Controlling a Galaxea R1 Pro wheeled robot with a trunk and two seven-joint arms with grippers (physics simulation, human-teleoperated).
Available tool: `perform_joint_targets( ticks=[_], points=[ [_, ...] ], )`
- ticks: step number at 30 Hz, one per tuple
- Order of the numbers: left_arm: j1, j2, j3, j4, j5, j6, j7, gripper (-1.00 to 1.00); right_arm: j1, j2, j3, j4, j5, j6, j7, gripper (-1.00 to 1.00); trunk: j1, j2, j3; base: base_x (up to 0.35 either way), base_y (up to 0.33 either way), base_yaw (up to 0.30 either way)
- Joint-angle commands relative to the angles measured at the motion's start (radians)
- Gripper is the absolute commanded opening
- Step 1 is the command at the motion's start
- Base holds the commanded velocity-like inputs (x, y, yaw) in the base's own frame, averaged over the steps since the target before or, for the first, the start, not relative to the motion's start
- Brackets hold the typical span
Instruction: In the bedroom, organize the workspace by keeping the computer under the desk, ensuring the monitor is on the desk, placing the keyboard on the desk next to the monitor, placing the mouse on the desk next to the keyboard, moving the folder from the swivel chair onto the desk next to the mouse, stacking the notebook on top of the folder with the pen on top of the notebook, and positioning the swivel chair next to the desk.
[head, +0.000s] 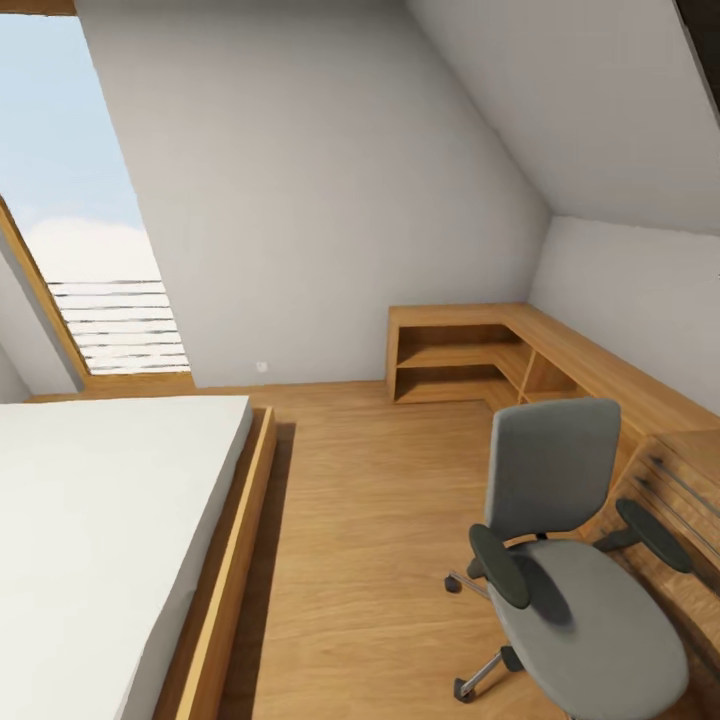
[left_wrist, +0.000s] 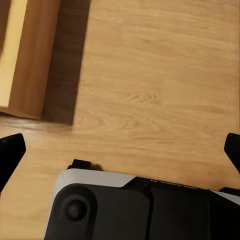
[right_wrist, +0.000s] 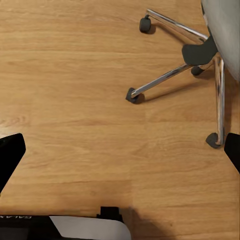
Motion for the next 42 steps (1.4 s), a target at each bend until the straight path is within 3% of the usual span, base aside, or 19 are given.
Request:
perform_joint_targets(
  ticks=[1,13,28,42],
  points=[
    [0.0,-0.001,0.004,0.0,0.005,-0.002,-0.005,1.0,-0.001,0.001,0.009,0.002,-0.004,-0.003,-0.005,1.0,0.001,-0.002,-0.002,0.207,0.069,-0.012],
    [0.0,-0.002,0.004,0.005,0.004,-0.008,-0.004,1.0,-0.001,0.001,0.009,0.002,-0.004,-0.003,-0.005,1.0,0.001,-0.002,-0.002,0.249,0.043,-0.001],
    [0.0,-0.002,0.004,0.005,0.004,-0.008,-0.004,1.0,-0.001,-0.001,0.009,0.002,-0.004,-0.003,-0.005,1.0,0.001,-0.002,-0.011,0.038,0.003,0.14],
    [0.0,-0.002,0.0,0.005,0.004,-0.008,-0.002,1.0,-0.001,-0.008,0.007,0.002,-0.004,-0.023,-0.005,1.0,0.001,-0.002,-0.013,0.092,0.0,0.024]
  ],
)
